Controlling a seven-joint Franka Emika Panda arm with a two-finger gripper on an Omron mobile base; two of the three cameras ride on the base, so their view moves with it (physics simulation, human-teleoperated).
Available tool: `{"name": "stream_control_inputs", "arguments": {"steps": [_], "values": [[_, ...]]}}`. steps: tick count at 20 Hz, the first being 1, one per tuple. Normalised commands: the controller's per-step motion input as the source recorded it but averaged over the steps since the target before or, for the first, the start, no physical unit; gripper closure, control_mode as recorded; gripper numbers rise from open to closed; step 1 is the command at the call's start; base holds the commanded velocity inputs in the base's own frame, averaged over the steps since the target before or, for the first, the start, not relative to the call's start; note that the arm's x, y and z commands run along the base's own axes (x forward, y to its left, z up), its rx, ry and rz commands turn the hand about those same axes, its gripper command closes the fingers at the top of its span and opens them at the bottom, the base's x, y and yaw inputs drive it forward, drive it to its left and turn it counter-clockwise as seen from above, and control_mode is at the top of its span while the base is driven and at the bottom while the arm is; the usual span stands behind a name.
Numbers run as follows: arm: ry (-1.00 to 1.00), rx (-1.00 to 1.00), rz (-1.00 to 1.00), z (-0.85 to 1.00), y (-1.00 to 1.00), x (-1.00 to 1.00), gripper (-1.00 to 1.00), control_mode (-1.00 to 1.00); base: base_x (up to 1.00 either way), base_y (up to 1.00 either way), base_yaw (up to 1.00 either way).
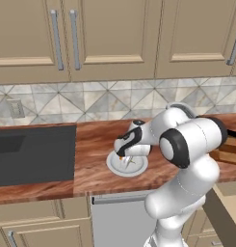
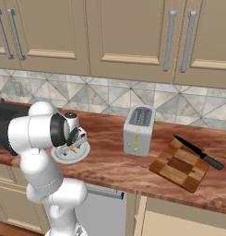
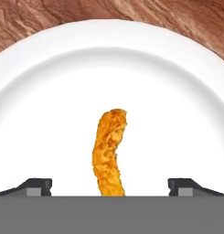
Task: Pick up the knife from the drawer and place it on the cutting board. Then place the meat from the plate to the cutting board.
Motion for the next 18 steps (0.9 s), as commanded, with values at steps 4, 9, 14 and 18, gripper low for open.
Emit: {"name": "stream_control_inputs", "arguments": {"steps": [4, 9, 14, 18], "values": [[0.0, 0.03, 0.0, -0.43, 0.0, 0.0, 1.0, -1.0, 0.0, 0.0, 0.0], [-0.01, 0.04, 0.0, -0.45, 0.0, 0.0, 1.0, -1.0, 0.0, 0.0, 0.0], [-0.04, 0.02, 0.0, -0.45, 0.06, -0.05, 1.0, -1.0, 0.0, 0.0, 0.0], [-0.1, 0.0, 0.0, -0.51, 0.39, -0.4, 1.0, -1.0, 0.0, 0.0, 0.0]]}}
